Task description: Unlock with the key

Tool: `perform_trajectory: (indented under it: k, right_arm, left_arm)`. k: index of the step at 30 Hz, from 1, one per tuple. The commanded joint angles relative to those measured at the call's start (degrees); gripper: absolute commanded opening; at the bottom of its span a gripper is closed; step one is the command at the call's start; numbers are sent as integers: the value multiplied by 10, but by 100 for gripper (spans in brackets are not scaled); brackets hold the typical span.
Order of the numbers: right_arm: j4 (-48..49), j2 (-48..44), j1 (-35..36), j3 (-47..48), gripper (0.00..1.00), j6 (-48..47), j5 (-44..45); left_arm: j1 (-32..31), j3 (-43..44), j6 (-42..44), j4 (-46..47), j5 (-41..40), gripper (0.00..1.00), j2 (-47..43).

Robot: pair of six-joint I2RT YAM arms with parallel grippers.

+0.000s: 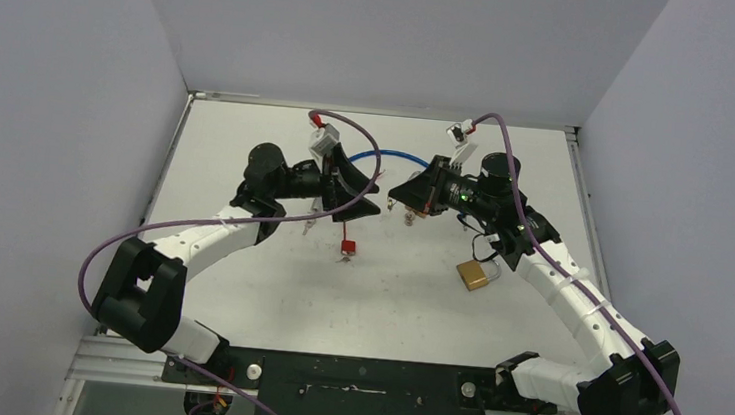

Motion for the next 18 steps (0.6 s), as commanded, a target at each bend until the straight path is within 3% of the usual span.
perform_trajectory:
  k: [1,7,13,18]
  right_arm:
    - [28,-8,2,23,0,11,-25]
    - [19,-5,5,26,0,14,-21]
    - [14,-12,6,29,0,18,-18]
    - [11,-10,5,27,0,18,-22]
  left_arm:
    - [-26,11,35,-10,-29,67,-4]
    - [-49,26,-12,59,13,64,22]
    - [-51,25,-24,66,9,35,25]
    - [-57,38,-33,75,-2,34,31]
